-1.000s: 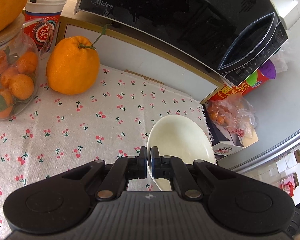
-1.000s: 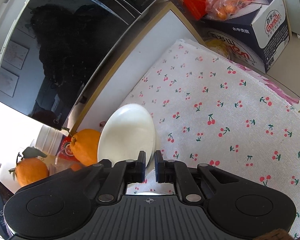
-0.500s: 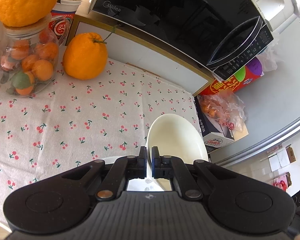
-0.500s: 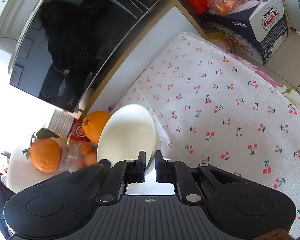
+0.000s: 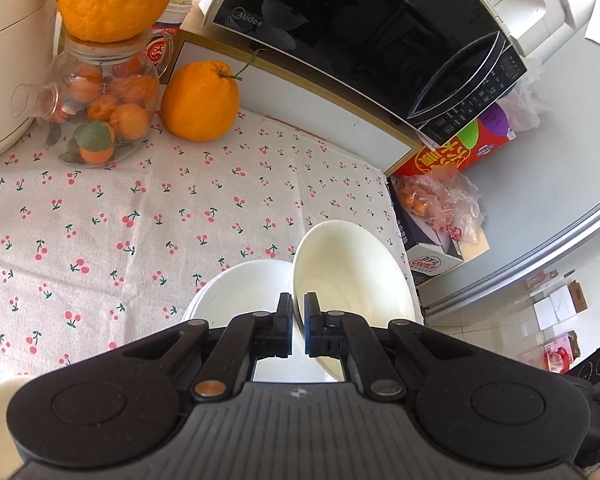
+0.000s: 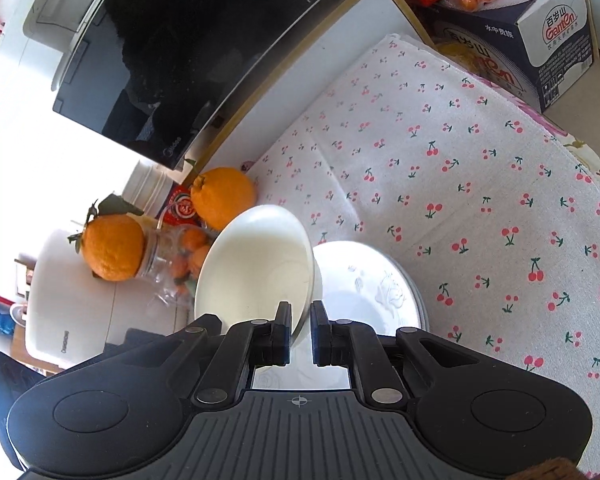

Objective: Organize plates and bowls

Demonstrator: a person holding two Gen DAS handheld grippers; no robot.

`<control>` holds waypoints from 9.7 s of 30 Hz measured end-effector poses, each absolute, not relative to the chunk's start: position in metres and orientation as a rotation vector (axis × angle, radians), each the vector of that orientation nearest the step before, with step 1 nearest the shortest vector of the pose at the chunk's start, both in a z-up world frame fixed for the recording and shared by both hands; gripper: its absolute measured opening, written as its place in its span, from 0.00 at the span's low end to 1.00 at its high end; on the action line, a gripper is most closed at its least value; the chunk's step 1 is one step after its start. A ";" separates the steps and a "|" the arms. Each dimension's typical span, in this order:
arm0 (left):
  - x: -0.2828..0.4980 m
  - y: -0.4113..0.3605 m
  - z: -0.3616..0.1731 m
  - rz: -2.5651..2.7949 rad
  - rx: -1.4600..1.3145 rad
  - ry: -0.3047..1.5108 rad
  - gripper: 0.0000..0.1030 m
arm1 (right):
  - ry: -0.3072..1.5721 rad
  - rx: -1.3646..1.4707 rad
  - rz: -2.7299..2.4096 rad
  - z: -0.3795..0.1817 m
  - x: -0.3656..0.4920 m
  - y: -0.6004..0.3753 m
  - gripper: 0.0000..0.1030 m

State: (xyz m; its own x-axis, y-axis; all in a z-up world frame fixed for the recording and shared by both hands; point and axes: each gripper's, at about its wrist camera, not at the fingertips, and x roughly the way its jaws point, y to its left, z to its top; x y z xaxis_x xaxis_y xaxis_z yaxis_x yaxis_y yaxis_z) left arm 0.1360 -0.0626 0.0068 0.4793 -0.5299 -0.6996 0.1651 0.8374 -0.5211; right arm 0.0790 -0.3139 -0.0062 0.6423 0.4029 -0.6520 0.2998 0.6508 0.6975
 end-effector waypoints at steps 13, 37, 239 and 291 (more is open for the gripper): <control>0.116 -0.024 -0.002 -0.433 -0.476 0.987 0.05 | 0.956 0.819 0.146 -0.008 0.082 -0.286 0.10; 0.072 0.054 0.006 -0.403 -0.474 1.013 0.07 | 1.032 0.694 0.365 0.005 0.071 -0.207 0.11; 0.146 -0.071 -0.034 -0.454 -0.267 1.004 0.27 | 1.038 0.718 -0.044 -0.037 0.123 -0.300 0.37; 0.030 -0.056 -0.012 -0.156 0.084 0.919 1.00 | 0.911 0.289 -0.043 0.005 0.004 -0.236 0.95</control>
